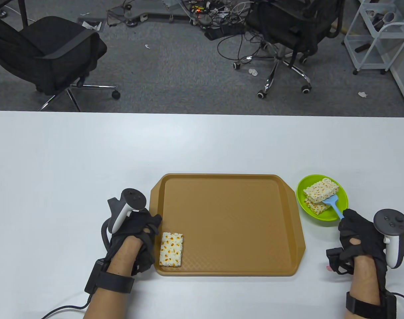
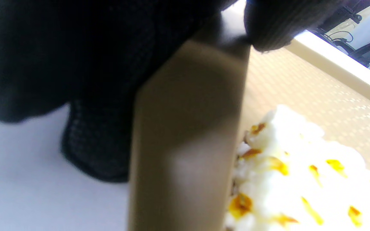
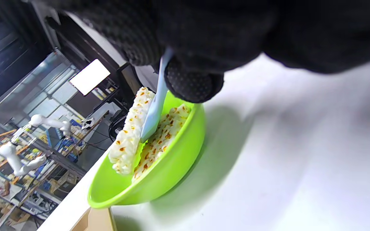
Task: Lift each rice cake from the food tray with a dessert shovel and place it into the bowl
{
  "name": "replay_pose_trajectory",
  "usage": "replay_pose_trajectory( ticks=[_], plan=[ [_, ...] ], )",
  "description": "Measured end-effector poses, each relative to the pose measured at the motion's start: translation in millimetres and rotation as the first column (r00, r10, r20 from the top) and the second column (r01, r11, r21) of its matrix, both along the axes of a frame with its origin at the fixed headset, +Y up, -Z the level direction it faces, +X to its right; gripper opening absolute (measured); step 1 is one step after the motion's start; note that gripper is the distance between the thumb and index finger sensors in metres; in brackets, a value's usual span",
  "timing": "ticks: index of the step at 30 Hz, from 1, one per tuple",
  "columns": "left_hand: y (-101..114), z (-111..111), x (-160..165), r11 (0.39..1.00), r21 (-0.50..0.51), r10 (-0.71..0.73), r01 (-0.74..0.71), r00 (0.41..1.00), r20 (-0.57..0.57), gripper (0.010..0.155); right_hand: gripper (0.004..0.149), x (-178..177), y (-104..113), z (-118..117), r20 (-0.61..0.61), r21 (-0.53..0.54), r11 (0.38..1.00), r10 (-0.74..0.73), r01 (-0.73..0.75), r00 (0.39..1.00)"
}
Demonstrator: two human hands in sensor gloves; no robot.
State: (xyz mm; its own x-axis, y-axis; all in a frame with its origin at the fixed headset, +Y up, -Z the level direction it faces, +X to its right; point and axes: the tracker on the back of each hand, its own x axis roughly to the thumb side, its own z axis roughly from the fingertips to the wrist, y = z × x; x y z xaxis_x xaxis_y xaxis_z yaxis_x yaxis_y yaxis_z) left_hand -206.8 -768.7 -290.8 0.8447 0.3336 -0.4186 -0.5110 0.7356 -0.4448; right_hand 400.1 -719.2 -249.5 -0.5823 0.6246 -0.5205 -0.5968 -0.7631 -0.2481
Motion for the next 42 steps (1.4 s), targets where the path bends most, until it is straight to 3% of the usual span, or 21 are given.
replay_pose_trajectory(
  ticks=[6,12,17,23,30,35,39,42],
  plan=[
    [0.0,0.0,0.1,1.0,0.001,-0.001,0.001,1.0,0.0,0.07,0.051,-13.6,4.9,-2.9,-0.061,0.008,0.986,0.169,-0.169,0.984],
    [0.0,0.0,0.3,1.0,0.001,-0.001,0.001,1.0,0.0,0.07,0.049,-22.0,16.3,1.3,-0.011,0.021,0.924,0.382,-0.382,0.924],
    [-0.2,-0.2,0.2,1.0,0.002,-0.002,0.002,1.0,0.0,0.07,0.049,-22.5,22.4,5.1,0.038,0.021,0.879,0.476,-0.477,0.879],
    [-0.1,-0.2,0.6,1.0,-0.001,0.001,-0.001,1.0,0.001,0.07,0.05,-22.1,21.9,5.5,0.07,0.013,0.874,0.484,-0.486,0.872],
    [-0.2,-0.4,1.0,1.0,0.002,-0.006,0.006,1.0,0.003,0.07,0.053,-40.1,35.8,15.0,0.155,0.012,0.787,0.608,-0.616,0.779],
    [-0.3,-0.7,1.4,1.0,0.002,-0.009,0.009,1.0,0.003,0.07,0.058,-67.9,48.0,24.9,0.15,0.104,0.769,0.615,-0.631,0.774],
    [-0.1,-1.0,2.2,1.0,0.004,-0.021,0.021,1.0,0.004,0.07,0.058,-101.4,58.2,37.5,0.149,0.217,0.692,0.673,-0.688,0.724],
    [-0.3,-1.1,2.1,1.0,0.005,-0.022,0.022,1.0,0.007,0.07,0.058,-139.7,68.4,52.5,0.154,0.376,0.605,0.706,-0.702,0.691]
  ],
)
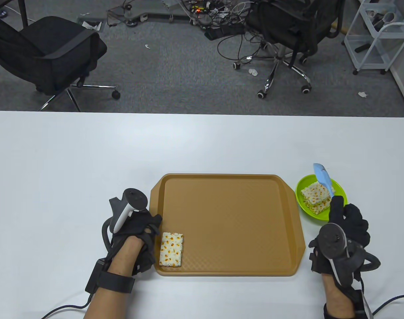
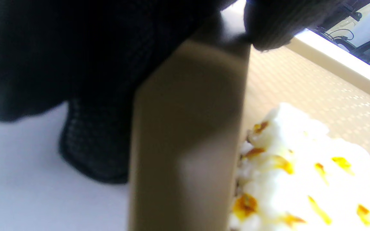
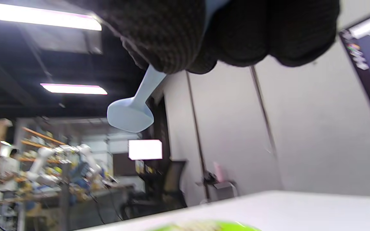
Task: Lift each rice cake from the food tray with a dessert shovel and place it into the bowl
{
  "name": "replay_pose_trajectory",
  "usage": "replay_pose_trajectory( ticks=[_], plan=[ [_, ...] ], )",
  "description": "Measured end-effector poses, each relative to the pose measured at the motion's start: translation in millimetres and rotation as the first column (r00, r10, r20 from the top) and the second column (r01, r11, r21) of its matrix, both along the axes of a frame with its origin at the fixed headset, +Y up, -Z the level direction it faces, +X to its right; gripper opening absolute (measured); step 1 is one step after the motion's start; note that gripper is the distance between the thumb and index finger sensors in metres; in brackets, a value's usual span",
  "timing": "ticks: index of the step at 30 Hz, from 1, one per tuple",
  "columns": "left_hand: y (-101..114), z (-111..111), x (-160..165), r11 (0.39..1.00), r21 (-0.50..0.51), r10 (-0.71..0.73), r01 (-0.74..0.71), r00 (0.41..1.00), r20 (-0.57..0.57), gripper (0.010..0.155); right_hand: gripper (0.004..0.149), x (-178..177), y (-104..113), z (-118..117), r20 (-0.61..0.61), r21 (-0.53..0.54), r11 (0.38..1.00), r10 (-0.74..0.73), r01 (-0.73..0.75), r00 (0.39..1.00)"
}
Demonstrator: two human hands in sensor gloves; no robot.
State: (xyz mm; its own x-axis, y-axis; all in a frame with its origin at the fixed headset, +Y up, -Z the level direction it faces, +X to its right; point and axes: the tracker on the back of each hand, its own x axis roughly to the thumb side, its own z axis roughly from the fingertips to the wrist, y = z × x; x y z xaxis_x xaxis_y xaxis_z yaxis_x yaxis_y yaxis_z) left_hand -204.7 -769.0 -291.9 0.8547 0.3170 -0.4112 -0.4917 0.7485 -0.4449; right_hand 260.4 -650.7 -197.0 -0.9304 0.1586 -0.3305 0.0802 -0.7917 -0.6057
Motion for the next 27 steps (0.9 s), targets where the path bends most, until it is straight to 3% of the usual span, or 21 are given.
replay_pose_trajectory(
  ticks=[5,8,11,13,18,24,27],
  plan=[
    [-0.5,-0.4,-0.1,1.0,-0.004,0.013,-0.013,1.0,0.002,0.07,0.057,-51.8,15.7,8.2,-0.18,0.025,0.999,-0.015,0.02,0.983],
    [-0.3,-0.8,0.8,1.0,-0.003,0.003,-0.003,1.0,0.005,0.07,0.055,-91.6,11.3,8.1,-0.336,-0.097,0.99,-0.127,0.099,0.933],
    [-0.4,-0.9,1.0,1.0,-0.003,0.005,-0.005,1.0,0.007,0.07,0.054,-121.1,-17.2,2.1,-0.424,-0.265,0.956,-0.231,0.124,0.876],
    [-0.4,-1.0,1.2,1.0,-0.002,0.006,-0.006,1.0,0.009,0.07,0.054,-133.7,-39.1,-0.9,-0.441,-0.368,0.924,-0.274,0.106,0.855],
    [-0.4,-1.5,1.7,1.0,-0.004,0.009,-0.009,1.0,0.011,0.07,0.054,-147.4,-70.8,-9.6,-0.478,-0.562,0.824,-0.399,0.076,0.782],
    [-0.7,-1.2,1.4,1.0,-0.003,0.021,-0.021,1.0,0.007,0.07,0.053,-152.3,-81.8,-15.5,-0.47,-0.669,0.741,-0.482,0.057,0.739],
    [-0.6,-1.3,1.6,1.0,-0.004,0.02,-0.02,1.0,0.008,0.07,0.053,-152.1,-83.8,-16.4,-0.483,-0.682,0.73,-0.498,0.047,0.72]
  ],
)
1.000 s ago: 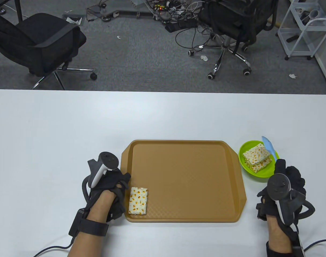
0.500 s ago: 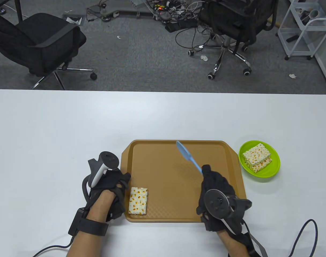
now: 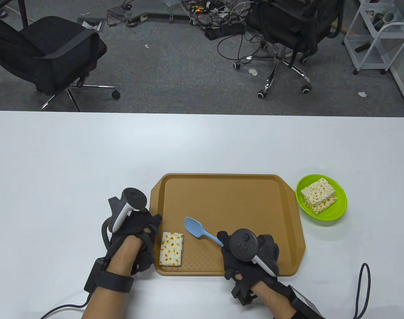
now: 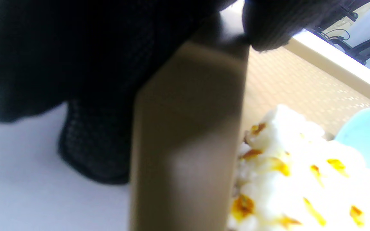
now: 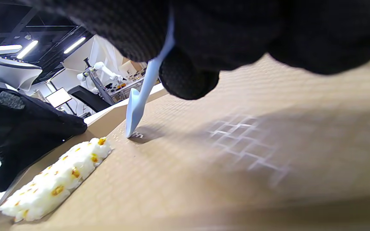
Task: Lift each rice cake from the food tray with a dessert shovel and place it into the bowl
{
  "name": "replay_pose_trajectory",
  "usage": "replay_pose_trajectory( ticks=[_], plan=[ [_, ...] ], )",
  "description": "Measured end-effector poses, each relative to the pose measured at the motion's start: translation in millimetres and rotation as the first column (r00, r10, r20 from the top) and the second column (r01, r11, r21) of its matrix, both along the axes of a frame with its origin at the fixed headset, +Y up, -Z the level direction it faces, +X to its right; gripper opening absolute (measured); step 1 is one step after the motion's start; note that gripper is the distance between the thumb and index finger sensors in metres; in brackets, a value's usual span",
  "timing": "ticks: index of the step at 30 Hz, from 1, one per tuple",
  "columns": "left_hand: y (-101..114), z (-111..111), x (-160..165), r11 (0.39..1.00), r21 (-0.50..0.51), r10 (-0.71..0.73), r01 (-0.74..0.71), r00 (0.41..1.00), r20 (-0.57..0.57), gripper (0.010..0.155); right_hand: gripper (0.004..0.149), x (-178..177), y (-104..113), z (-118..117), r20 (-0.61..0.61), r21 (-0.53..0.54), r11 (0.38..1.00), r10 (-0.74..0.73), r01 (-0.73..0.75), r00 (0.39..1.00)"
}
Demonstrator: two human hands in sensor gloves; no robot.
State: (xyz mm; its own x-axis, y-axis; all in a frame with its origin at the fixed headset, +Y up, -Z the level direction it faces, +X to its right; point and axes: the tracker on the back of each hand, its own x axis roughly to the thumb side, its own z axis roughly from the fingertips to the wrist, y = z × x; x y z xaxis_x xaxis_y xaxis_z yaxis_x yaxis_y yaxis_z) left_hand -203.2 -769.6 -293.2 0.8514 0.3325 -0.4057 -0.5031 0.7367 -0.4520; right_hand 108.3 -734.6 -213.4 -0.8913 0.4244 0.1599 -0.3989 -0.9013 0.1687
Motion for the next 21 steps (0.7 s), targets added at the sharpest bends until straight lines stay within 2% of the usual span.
replay_pose_trajectory(
  ticks=[9,15,18,21],
  plan=[
    [-0.1,0.1,-0.8,1.0,-0.001,0.003,-0.003,1.0,-0.002,0.07,0.053,13.8,2.6,-10.2,-0.061,-0.171,0.984,-0.05,0.039,0.997],
    [0.0,0.3,-1.2,1.0,0.002,0.002,-0.002,1.0,-0.004,0.07,0.053,35.0,-9.7,-20.8,0.004,-0.4,0.895,-0.213,0.196,0.977],
    [0.1,0.2,-1.3,1.0,0.002,0.001,-0.001,1.0,-0.004,0.07,0.053,38.8,-16.0,-21.6,-0.019,-0.489,0.848,-0.246,0.206,0.969],
    [0.1,0.3,-1.4,1.0,0.003,0.001,-0.001,1.0,-0.004,0.07,0.053,34.3,-20.9,-17.5,-0.022,-0.507,0.835,-0.259,0.213,0.966]
  ],
)
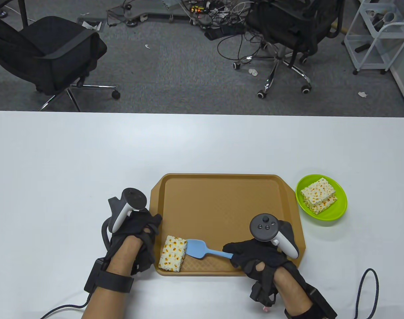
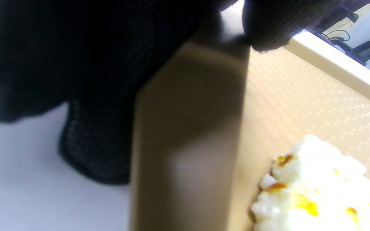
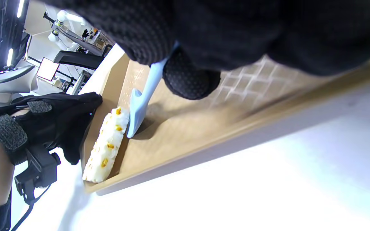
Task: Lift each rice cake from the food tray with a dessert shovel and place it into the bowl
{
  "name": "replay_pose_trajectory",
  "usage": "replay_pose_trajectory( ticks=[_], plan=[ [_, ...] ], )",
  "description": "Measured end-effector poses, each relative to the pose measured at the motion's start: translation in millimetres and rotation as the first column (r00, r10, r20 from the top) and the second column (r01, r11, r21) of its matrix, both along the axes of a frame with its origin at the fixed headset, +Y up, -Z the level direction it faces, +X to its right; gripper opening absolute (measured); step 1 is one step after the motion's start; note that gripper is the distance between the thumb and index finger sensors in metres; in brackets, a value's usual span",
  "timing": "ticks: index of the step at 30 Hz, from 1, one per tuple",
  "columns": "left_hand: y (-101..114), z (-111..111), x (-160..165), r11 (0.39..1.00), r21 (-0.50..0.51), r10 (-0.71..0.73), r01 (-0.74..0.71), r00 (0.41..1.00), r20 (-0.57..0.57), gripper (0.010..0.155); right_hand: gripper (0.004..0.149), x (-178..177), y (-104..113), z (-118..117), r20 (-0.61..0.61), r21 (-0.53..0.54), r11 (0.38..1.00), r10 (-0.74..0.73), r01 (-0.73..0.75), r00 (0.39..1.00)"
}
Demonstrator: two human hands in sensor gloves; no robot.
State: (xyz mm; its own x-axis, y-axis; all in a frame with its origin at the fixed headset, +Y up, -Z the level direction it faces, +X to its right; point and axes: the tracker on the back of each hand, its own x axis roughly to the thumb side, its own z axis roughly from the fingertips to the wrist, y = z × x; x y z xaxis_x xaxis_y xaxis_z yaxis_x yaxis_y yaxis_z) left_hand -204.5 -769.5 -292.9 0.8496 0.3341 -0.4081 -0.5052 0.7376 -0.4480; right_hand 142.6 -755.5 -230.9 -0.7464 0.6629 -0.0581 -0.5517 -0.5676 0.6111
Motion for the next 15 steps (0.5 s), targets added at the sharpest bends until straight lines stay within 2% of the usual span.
replay_pose_trajectory(
  ticks=[5,15],
  plan=[
    [0.1,0.1,-0.1,1.0,0.001,-0.001,0.001,1.0,0.0,0.07,0.053,-14.2,-3.5,7.9,-0.018,-0.013,1.0,-0.007,0.007,1.0],
    [0.2,0.2,-0.1,1.0,0.002,-0.001,0.001,1.0,0.0,0.07,0.053,-41.1,-7.1,20.4,0.035,0.081,0.996,-0.027,0.024,0.999]
  ],
)
